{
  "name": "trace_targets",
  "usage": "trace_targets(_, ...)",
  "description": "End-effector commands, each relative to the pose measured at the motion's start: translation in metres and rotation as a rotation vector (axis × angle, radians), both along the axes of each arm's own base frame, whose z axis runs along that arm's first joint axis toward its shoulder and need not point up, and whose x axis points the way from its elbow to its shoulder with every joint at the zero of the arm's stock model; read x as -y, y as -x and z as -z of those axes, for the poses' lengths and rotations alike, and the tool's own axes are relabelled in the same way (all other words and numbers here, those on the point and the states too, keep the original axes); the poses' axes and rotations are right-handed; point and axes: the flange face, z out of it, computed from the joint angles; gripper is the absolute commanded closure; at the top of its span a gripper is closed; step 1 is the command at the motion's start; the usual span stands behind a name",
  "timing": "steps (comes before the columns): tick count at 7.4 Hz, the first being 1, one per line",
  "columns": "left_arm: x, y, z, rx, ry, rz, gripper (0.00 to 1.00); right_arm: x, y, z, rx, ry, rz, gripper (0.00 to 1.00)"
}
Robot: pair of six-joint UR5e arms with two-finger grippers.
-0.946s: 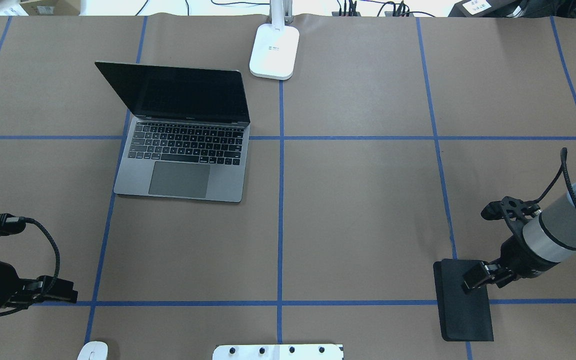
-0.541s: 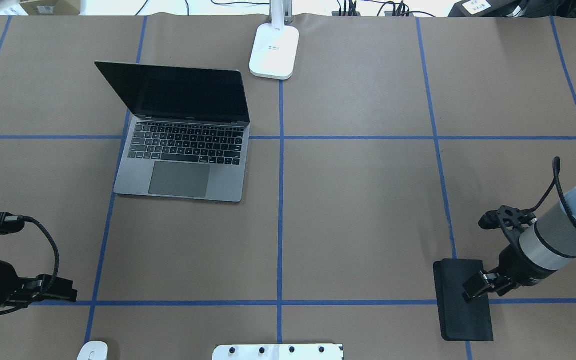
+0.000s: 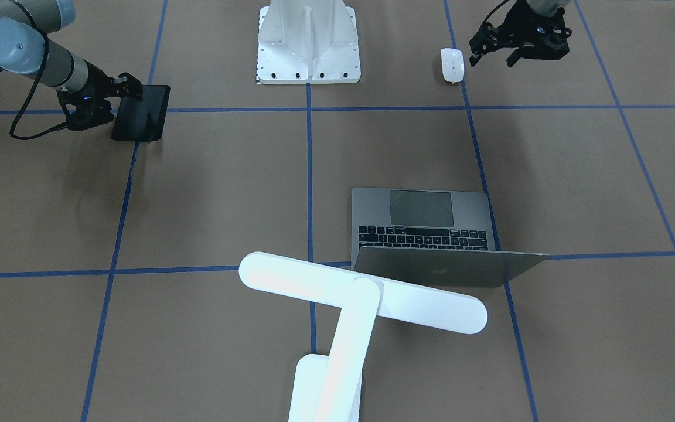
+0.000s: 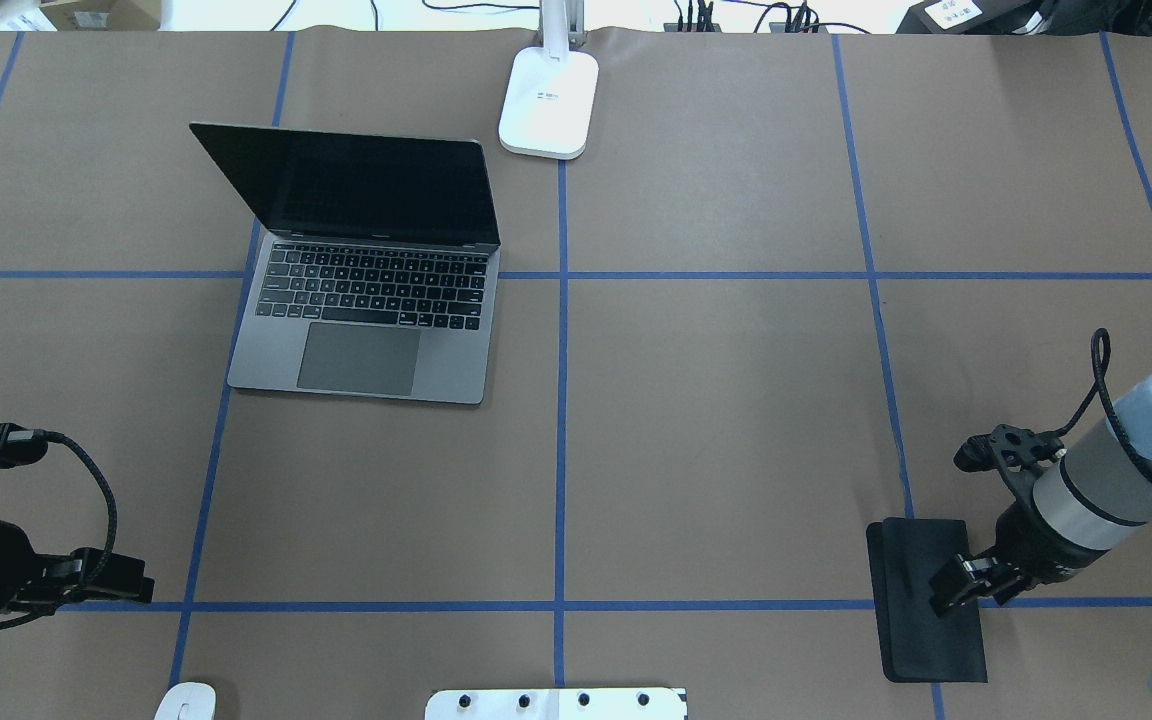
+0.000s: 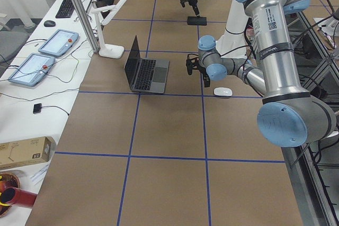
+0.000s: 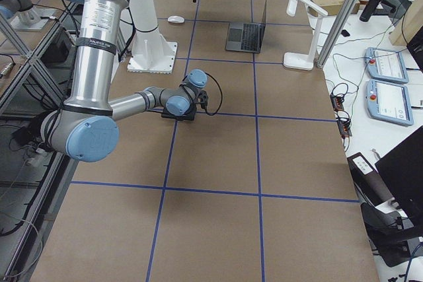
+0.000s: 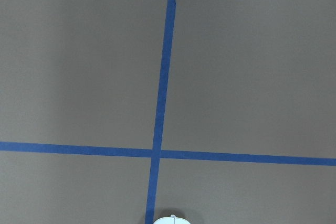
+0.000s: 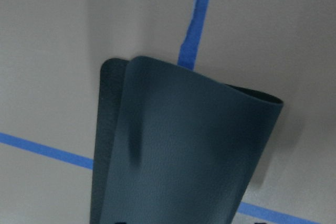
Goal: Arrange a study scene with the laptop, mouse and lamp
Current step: 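Lift the black mouse pad off the table with the right gripper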
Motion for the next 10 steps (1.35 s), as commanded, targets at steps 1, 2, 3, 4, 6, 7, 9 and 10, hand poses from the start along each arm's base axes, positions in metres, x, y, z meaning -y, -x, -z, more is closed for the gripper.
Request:
trace_targets(1, -0.0005, 0.0012, -0.0003, -0.002, -0.002, 0.0, 0.01, -0.0009, 0.0011, -0.0032, -0.008, 0.006, 0.004, 0.3)
trace_targets(2, -0.0005, 0.0012, -0.0003, -0.002, -0.002, 0.0, 0.01, -0.0005, 0.0007, -0.0033, -0.009, 0.008, 0.003, 0.37)
trace_targets(3, 0.0, 0.0013, -0.001, -0.001, -0.001, 0.001, 0.01, -0.001, 0.0011, -0.0033, -0.009, 0.008, 0.005, 0.4)
trace_targets(4, -0.0002, 0.0016, -0.0016, 0.0, 0.0, 0.001, 0.01, -0.0006, 0.0008, -0.004, -0.009, 0.01, 0.004, 0.39)
trace_targets(6, 0.0, 0.0013, -0.001, -0.001, -0.001, 0.001, 0.01, 0.0002, 0.0021, -0.0068, -0.015, 0.013, 0.004, 0.39)
trace_targets(7, -0.0001, 0.0015, -0.0003, -0.002, 0.0, 0.002, 0.01, 0.0003, 0.0034, -0.0108, -0.021, 0.017, 0.006, 0.39)
trace_targets(9, -0.0003, 0.0019, 0.0, -0.006, -0.002, 0.002, 0.01, 0.0011, 0.004, -0.0094, -0.017, 0.017, 0.006, 0.44)
trace_targets(10, -0.0003, 0.0019, 0.0, -0.007, -0.004, 0.001, 0.01, 0.0009, 0.0049, -0.0087, -0.016, 0.017, 0.008, 0.56)
